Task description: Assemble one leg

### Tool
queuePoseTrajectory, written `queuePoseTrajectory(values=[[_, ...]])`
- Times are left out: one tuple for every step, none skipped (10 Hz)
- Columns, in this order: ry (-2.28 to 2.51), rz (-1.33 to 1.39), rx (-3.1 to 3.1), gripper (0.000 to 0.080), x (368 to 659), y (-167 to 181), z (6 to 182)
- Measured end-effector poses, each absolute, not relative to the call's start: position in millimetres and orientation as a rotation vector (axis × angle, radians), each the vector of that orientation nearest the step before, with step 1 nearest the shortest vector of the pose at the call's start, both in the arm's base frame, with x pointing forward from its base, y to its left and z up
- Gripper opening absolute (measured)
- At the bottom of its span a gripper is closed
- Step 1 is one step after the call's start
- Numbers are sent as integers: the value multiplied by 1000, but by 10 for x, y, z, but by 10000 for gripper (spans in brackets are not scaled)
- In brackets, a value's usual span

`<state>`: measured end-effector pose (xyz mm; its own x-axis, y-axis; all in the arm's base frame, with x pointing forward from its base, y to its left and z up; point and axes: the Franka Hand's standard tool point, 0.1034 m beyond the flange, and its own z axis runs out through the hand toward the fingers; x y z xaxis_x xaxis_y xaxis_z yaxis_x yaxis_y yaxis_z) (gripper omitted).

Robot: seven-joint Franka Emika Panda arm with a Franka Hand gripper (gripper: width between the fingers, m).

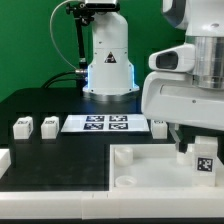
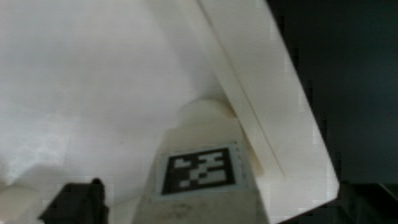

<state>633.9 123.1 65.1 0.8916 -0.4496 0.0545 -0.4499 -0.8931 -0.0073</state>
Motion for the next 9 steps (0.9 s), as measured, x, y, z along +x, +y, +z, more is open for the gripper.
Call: queuePoseTrajectory(values=[[-766,86,3041,493,6338,1232,650],[-784,85,3037,493,6337,1230,647],[-851,84,3019,309,6335,1231,643],[-1049,83,2963,290,6335,1233,640],[-1203,83,2907,290,6337,1234,640],[-1323,84,2858,290,6342,1233,641],[-1543,46,2740,290,6376,1221,648],[-1832,-1,2551,290,6396,1240,644],[-2058,-23,2373,290,6409,1247,639]])
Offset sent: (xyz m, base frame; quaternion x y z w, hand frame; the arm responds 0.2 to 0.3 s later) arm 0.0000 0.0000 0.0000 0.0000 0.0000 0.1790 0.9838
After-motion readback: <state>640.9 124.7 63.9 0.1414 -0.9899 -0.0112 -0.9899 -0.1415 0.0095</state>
